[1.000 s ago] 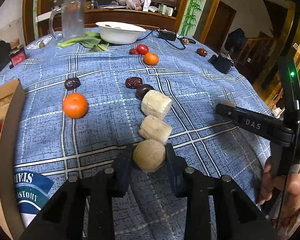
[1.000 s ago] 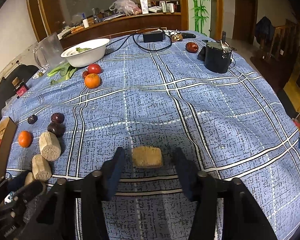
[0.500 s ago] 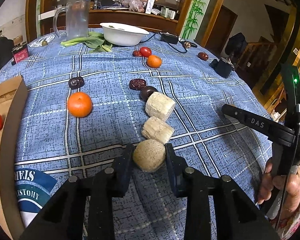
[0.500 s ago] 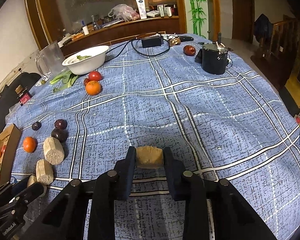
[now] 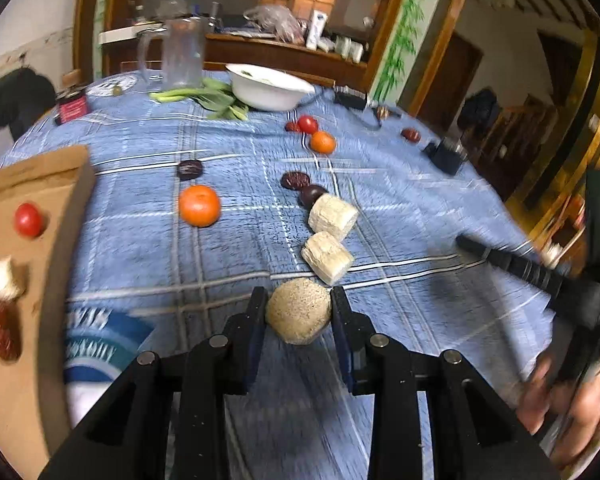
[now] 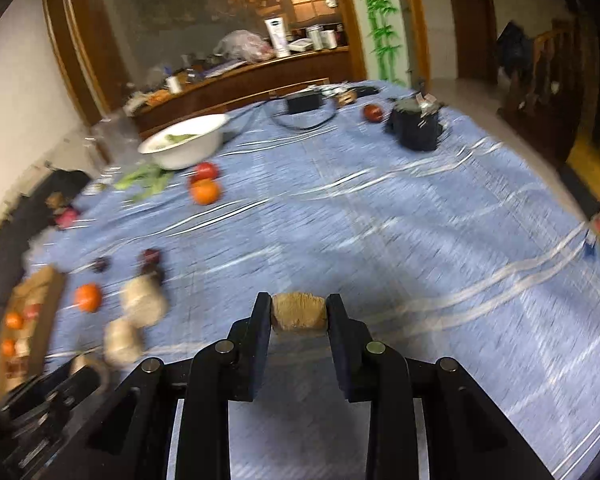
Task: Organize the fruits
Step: 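Carry the rice cake into the tray and open the left tool while the right tool drops the cube there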
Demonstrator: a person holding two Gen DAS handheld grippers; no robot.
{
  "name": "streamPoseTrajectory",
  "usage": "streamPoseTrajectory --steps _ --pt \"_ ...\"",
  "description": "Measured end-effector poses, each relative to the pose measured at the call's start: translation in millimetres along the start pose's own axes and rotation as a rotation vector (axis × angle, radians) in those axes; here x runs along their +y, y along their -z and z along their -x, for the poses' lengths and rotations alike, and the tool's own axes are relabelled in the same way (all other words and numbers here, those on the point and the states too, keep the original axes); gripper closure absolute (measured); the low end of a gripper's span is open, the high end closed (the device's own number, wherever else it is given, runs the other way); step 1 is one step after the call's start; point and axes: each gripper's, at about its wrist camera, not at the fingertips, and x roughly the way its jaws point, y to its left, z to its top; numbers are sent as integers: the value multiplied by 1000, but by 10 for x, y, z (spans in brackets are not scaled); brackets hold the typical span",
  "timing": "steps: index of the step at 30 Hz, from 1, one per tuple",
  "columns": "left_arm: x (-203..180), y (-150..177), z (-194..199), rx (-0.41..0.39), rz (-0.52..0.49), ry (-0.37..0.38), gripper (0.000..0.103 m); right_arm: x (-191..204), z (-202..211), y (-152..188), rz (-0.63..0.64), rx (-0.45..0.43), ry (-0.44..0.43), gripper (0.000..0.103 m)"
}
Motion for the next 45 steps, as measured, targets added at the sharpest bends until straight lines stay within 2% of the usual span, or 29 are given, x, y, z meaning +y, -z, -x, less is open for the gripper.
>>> streamPoseTrajectory --steps 1,5,9,11,13,18,22,25,29,33,41,45 --pt "39 32 112 -13 19 21 73 62 51 72 0 10 -37 74" --pt "212 96 464 -40 50 16 73 370 207 257 19 50 -159 73" --pt "605 134 853 -83 136 -21 73 813 319 319 79 68 -249 73" --pt "800 159 1023 -107 164 -75 73 1057 341 350 114 77 -288 73" --pt "1052 184 1181 -125 186 -166 73 1341 364 387 165 87 -318 73" --pt "1705 264 1418 -112 289 -339 73 2074 313 532 303 141 -391 73" --pt "2132 350 1517 -99 379 -408 73 2604 136 705 392 217 -440 72" --pt "2311 368 1485 -76 405 -429 73 2983 -30 864 484 257 -435 72" --pt "2410 360 1384 -44 409 -418 73 3231 -211 1038 557 296 -413 72" --pt "2442 354 1271 -15 401 -416 73 3339 -340 1136 609 305 -379 72" --pt "2390 342 1192 6 356 -469 72 3469 -448 1245 663 305 -345 72" --pt "2392 346 1207 2 365 -452 68 3509 -452 1275 683 289 -334 72"
